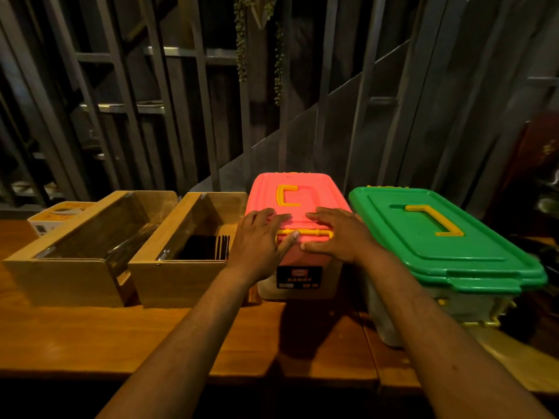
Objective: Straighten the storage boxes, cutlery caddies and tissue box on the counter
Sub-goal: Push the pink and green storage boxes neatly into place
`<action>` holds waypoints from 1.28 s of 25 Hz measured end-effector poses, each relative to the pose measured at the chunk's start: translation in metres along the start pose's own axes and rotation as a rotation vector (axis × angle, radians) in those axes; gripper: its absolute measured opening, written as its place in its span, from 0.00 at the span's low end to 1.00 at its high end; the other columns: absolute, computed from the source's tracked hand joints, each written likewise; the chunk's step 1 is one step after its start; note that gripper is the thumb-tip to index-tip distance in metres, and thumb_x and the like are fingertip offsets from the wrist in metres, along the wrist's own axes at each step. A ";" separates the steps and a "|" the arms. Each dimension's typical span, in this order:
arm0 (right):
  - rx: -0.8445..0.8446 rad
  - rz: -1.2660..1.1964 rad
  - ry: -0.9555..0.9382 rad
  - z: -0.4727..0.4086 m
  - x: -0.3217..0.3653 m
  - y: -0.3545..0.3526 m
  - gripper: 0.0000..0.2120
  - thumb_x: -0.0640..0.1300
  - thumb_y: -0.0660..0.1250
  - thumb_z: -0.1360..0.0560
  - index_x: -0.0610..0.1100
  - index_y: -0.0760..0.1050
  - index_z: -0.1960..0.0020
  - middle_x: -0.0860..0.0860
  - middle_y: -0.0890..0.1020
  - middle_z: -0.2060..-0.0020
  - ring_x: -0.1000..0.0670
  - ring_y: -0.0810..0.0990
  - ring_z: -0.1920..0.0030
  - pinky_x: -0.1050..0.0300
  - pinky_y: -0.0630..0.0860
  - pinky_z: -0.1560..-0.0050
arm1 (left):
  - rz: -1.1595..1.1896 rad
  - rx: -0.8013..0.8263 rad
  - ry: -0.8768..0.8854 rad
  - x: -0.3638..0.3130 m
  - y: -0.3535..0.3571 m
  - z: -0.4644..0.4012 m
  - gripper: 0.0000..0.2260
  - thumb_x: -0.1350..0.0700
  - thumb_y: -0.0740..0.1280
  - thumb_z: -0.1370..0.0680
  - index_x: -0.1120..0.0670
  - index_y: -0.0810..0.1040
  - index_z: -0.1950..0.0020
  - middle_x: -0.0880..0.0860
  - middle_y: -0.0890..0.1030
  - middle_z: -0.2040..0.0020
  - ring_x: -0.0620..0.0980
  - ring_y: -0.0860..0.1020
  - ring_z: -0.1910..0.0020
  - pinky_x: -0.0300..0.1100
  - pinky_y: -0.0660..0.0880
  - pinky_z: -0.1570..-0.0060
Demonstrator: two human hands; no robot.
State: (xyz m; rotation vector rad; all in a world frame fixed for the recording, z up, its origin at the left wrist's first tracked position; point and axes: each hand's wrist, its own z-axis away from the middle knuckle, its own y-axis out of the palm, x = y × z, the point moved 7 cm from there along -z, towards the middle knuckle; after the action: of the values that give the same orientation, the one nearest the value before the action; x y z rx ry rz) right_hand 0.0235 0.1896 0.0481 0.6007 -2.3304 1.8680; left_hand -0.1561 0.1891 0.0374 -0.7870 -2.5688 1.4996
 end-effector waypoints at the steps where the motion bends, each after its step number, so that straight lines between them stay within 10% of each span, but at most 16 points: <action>1: 0.021 0.002 0.008 0.000 0.001 -0.001 0.41 0.72 0.68 0.37 0.60 0.65 0.27 0.54 0.66 0.25 0.48 0.62 0.25 0.42 0.56 0.26 | -0.015 0.015 0.002 0.000 -0.002 0.000 0.25 0.34 0.51 0.21 0.43 0.67 0.28 0.51 0.70 0.29 0.53 0.65 0.30 0.51 0.62 0.32; 16: -0.478 -0.054 0.004 0.163 -0.054 -0.096 0.21 0.53 0.75 0.31 0.50 0.80 0.39 0.49 0.81 0.39 0.48 0.77 0.37 0.49 0.72 0.35 | 0.223 -0.086 0.164 -0.166 -0.023 0.064 0.19 0.45 0.59 0.23 0.47 0.76 0.34 0.50 0.78 0.37 0.51 0.73 0.36 0.48 0.67 0.35; 24: -0.277 0.017 0.064 0.196 -0.179 -0.122 0.41 0.82 0.56 0.40 0.60 0.74 0.36 0.58 0.76 0.34 0.54 0.71 0.32 0.40 0.67 0.31 | 0.092 -0.046 0.069 -0.268 0.029 0.039 0.24 0.37 0.53 0.23 0.44 0.74 0.33 0.53 0.75 0.33 0.54 0.71 0.33 0.53 0.66 0.34; 32: -0.201 -0.129 -0.044 0.189 -0.203 -0.117 0.43 0.77 0.62 0.42 0.59 0.71 0.31 0.58 0.70 0.29 0.53 0.62 0.28 0.48 0.63 0.29 | 0.001 -0.119 -0.042 -0.278 0.042 0.034 0.29 0.30 0.49 0.24 0.43 0.74 0.33 0.51 0.74 0.34 0.54 0.69 0.35 0.53 0.66 0.34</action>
State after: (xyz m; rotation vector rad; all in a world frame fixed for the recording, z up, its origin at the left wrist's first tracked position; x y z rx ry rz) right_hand 0.2836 0.0381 0.0453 0.7536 -2.4036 1.5585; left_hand 0.0911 0.0516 0.0391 -0.7768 -2.7095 1.3892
